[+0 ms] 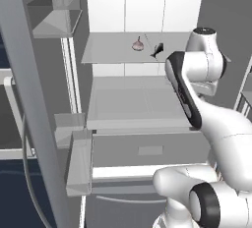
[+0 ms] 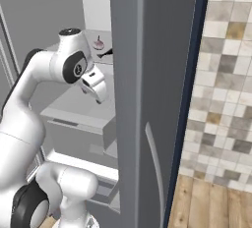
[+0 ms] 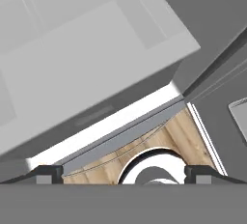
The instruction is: Take the cheese, fish, and garlic from the fridge and place them on the plate on the dining counter to create an appetizer plate.
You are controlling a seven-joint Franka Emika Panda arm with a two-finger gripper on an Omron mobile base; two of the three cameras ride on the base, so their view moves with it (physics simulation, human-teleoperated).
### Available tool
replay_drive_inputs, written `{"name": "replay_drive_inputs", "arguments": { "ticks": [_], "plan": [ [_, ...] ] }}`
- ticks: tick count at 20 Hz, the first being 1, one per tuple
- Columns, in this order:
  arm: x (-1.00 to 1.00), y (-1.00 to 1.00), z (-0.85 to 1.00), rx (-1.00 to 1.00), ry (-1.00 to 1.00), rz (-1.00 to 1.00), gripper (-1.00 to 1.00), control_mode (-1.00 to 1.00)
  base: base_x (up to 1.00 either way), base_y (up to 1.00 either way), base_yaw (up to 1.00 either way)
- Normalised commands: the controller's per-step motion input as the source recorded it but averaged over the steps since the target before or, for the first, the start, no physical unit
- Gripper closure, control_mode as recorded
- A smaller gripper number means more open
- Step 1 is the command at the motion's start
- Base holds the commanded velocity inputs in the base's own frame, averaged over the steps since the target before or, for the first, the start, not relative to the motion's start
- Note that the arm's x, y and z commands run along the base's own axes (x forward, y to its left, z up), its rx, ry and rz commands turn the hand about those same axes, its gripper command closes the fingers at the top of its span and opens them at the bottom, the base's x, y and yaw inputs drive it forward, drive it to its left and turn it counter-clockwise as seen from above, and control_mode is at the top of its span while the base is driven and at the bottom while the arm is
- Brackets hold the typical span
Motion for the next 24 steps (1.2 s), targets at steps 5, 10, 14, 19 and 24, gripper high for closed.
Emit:
{"name": "replay_drive_inputs", "arguments": {
  "ticks": [5,10,14,19,24],
  "plan": [
    [-0.28,0.01,0.79,0.00,-0.35,0.09,-1.00,-1.00,0.00,0.00,0.00],
    [0.58,0.06,0.33,-0.04,-0.09,0.08,-1.00,-1.00,0.00,0.00,0.00],
    [0.95,0.11,0.29,-0.09,0.00,0.04,-1.00,-1.00,0.00,0.00,0.00],
    [0.99,0.07,0.39,-0.05,0.01,0.01,-1.00,-1.00,0.00,0.00,0.00],
    [0.99,0.00,0.04,0.00,0.04,0.00,-1.00,-1.00,0.00,0.00,0.00]
  ]
}}
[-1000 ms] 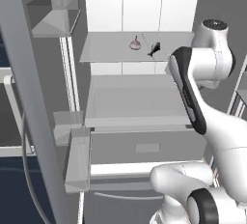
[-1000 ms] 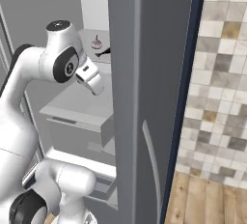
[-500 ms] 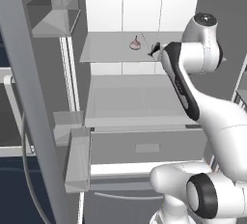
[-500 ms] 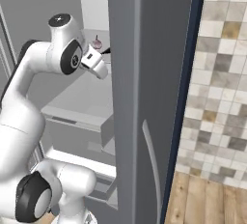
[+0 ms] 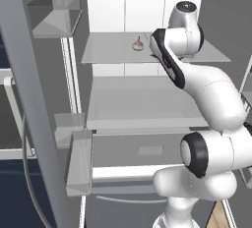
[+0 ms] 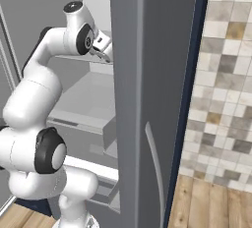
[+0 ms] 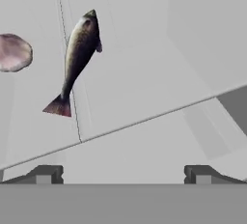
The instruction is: Take the cheese, fish, and garlic from the fridge and place them on the plate on the dining counter to create an appetizer plate.
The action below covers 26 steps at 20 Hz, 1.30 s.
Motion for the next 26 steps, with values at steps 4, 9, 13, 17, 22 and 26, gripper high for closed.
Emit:
{"name": "replay_drive_inputs", "arguments": {
  "ticks": [4,9,13,17,22,26],
  "plan": [
    [0.78,0.00,-0.02,-0.02,0.00,0.00,-1.00,-1.00,0.00,0.00,0.00],
    [0.62,0.00,-0.24,-0.01,0.00,0.00,-1.00,-1.00,0.00,0.00,0.00],
    [0.68,0.00,-0.32,-0.01,0.00,0.00,-1.00,-1.00,0.00,0.00,0.00],
    [0.66,0.00,-0.15,-0.03,0.00,0.00,-1.00,-1.00,0.00,0.00,0.00],
    [0.65,0.00,-0.10,-0.03,0.00,0.00,-1.00,-1.00,0.00,0.00,0.00],
    [0.26,0.00,-0.17,-0.03,0.00,0.00,-1.00,-1.00,0.00,0.00,0.00]
  ]
}}
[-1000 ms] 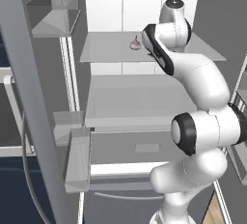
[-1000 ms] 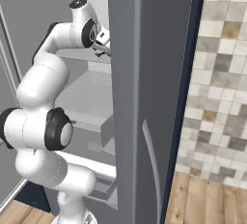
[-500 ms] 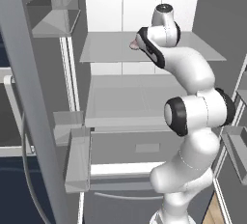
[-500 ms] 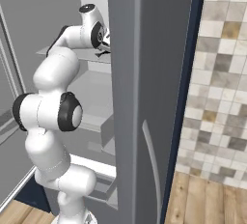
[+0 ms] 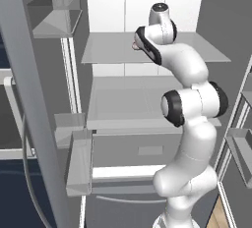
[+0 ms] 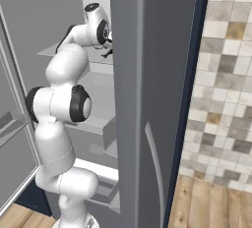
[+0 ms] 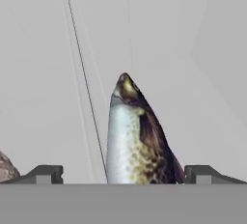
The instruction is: Take the cheese, fish, and garlic from the fridge and place them on the plate on the dining counter to create an appetizer plate.
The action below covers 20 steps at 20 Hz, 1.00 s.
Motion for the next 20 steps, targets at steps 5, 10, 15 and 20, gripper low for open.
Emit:
{"name": "replay_drive_inputs", "arguments": {
  "ticks": [5,10,15,20],
  "plan": [
    [-0.08,0.00,-0.14,-0.02,-0.01,0.00,1.00,-1.00,0.00,0.00,0.00],
    [-0.61,-0.06,0.01,0.00,-0.17,0.00,1.00,-1.00,0.00,0.00,0.00],
    [-1.00,0.00,0.02,0.00,-0.33,0.00,1.00,-1.00,0.00,0.00,0.00],
    [-1.00,-0.01,0.07,0.00,-0.14,0.00,1.00,-1.00,0.00,0.00,0.00]
  ]
}}
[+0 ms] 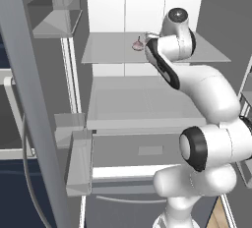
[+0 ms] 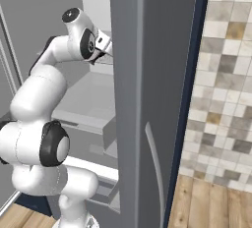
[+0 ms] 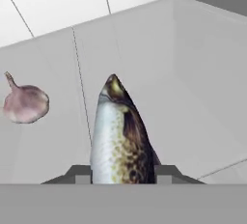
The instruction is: Take the cheese, fish, and garlic from the fridge and place them on the plate on the dining counter to create an appetizer plate.
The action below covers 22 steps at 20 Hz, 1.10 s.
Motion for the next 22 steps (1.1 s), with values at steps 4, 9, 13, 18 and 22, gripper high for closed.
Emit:
{"name": "replay_drive_inputs", "arguments": {
  "ticks": [4,9,13,18,22],
  "plan": [
    [-1.00,0.00,0.00,0.00,0.05,0.00,1.00,-1.00,0.00,0.00,0.00],
    [-1.00,0.00,-0.02,0.00,0.23,0.00,1.00,-1.00,0.00,0.00,0.00],
    [-0.91,-0.03,-0.15,0.00,0.37,0.00,1.00,-1.00,0.00,0.00,0.00],
    [-0.14,-0.02,-0.16,0.01,0.31,0.00,1.00,1.00,-0.11,0.00,0.00],
    [0.00,0.00,0.00,0.00,0.00,0.00,1.00,1.00,-0.97,0.29,0.00]
  ]
}}
